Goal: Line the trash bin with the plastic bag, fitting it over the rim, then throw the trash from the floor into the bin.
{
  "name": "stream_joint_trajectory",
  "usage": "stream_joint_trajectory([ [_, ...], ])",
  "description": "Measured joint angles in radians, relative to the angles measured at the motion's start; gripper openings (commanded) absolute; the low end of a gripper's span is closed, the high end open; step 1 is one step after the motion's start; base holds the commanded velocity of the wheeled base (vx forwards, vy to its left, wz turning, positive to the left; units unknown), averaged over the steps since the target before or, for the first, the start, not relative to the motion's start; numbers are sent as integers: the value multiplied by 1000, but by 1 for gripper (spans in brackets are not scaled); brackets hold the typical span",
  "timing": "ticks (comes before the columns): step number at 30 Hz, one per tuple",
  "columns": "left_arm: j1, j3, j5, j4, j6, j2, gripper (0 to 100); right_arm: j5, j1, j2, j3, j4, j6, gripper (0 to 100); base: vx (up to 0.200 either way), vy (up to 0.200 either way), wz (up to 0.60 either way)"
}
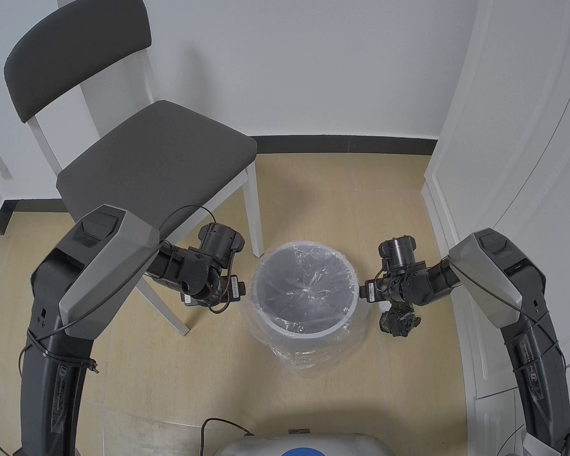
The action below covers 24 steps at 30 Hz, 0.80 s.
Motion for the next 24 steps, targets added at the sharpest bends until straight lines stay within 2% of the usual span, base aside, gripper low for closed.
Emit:
stream_joint_trajectory([
  [11,-20,199,0,-6,-41,-170,100,-1,-5,24,-51,26,7,100,0,0,0],
  [24,-103,437,20,-8,-88,-417,100,-40,-40,-265,281,4,57,100,0,0,0],
])
